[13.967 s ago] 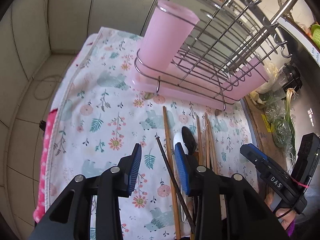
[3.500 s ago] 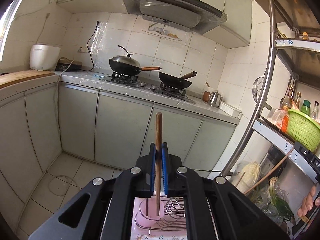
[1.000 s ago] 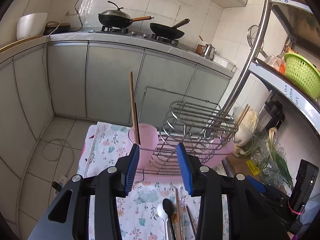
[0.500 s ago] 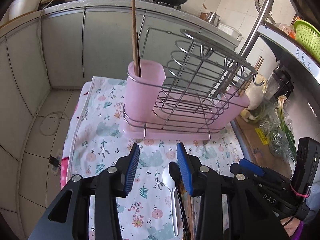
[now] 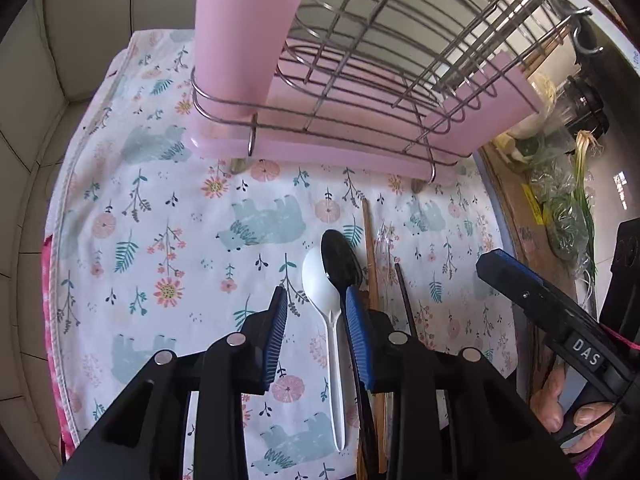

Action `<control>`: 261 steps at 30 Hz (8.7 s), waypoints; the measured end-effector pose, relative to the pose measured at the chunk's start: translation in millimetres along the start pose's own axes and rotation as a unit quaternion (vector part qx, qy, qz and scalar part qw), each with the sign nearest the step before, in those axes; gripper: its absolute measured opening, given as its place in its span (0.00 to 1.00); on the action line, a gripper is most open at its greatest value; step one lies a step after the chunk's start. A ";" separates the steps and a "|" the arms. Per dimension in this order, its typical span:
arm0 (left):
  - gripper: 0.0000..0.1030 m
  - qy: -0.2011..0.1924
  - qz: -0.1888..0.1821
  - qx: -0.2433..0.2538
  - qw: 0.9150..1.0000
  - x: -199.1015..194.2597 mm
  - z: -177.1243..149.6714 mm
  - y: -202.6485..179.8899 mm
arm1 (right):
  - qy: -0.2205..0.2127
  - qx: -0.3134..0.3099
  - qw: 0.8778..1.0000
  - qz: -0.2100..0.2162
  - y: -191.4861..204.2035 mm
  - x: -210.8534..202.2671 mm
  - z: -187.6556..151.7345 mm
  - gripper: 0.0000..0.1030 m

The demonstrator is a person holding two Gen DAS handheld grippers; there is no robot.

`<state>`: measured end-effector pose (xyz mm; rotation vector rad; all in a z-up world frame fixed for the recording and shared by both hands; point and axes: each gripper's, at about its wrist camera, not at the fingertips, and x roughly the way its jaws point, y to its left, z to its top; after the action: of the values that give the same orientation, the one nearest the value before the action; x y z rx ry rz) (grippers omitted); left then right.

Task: Organize utensils
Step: 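Move both open tools back down to the remaining utensils, then close the left tool on a chopstick while the right tool grasps a utensil, then lift the white spoon with the left tool while the right tool lifts a chopstick, then carry the white spoon and chopstick with both tools above the pink cup, then lower the utensils into the pink cup and open both tools, then close the left tool on the black spoon while the right tool grasps a wooden chopstick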

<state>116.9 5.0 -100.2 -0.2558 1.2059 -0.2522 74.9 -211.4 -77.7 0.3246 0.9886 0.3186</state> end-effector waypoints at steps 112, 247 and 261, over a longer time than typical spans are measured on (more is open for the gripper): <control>0.02 -0.286 0.029 0.002 0.958 -167.0 6.4 1.6 | -0.177 -0.048 0.983 0.020 32.5 -79.7 26.0 0.04; 0.32 0.012 -0.017 -0.093 0.995 57.2 6.2 -11.7 | -0.049 0.034 0.997 0.039 -19.6 -34.4 -9.2 0.34; 0.06 -0.031 -0.039 -0.094 0.994 47.0 15.0 -9.8 | -0.016 0.051 0.997 0.052 -27.2 -15.1 -12.9 0.34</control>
<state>146.3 -18.6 -133.5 -0.4714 1.1602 -0.1974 59.3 -240.5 -84.0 0.4743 0.9604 0.3572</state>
